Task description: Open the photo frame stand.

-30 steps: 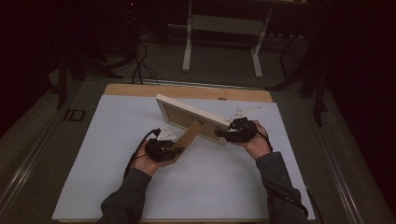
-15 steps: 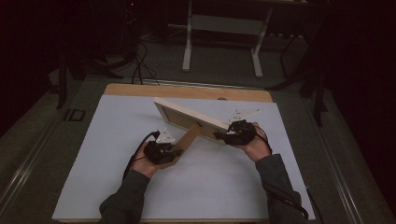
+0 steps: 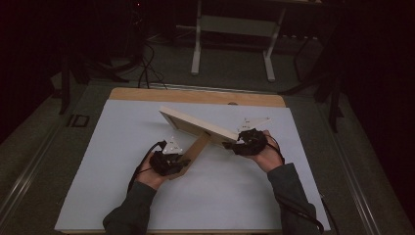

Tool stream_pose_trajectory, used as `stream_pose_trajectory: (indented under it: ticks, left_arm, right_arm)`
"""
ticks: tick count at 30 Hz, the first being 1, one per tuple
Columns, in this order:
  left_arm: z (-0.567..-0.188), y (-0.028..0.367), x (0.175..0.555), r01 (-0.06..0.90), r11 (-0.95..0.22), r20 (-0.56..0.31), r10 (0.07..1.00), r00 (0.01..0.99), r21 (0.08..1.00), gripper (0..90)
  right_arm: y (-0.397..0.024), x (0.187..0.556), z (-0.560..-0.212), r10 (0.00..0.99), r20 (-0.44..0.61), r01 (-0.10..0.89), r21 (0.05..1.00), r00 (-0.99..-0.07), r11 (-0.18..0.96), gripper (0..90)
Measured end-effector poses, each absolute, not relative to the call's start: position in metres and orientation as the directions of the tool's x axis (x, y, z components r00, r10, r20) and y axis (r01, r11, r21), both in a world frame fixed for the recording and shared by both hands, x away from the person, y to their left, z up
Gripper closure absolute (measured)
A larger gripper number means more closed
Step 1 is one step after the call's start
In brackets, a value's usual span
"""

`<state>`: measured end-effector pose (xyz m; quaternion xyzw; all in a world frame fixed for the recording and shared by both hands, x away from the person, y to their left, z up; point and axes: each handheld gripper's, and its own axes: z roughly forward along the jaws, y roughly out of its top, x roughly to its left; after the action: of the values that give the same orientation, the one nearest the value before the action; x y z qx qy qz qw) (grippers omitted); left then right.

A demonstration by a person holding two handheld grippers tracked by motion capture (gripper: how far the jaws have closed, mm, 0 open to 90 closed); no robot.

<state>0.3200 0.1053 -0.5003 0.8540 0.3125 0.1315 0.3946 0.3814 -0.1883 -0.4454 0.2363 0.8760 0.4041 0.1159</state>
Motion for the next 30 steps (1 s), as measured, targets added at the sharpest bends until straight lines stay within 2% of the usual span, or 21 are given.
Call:
stream_pose_trajectory:
  ticks: [20, 30]
  left_arm:
    - [-0.5012, 0.1073, 0.3188, 0.434, -0.484, -0.029, 0.642, 0.766, 0.76, 75.3]
    - [-0.4943, 0.112, 0.3172, 0.419, -0.45, -0.044, 0.638, 0.769, 0.789, 69.0]
  right_arm:
    - [-0.1868, 0.379, -0.4464, 0.499, -0.016, 0.315, 0.756, -0.867, 0.573, 59.4]
    - [-0.1879, 0.3792, -0.446, 0.499, -0.011, 0.32, 0.754, -0.867, 0.574, 58.4]
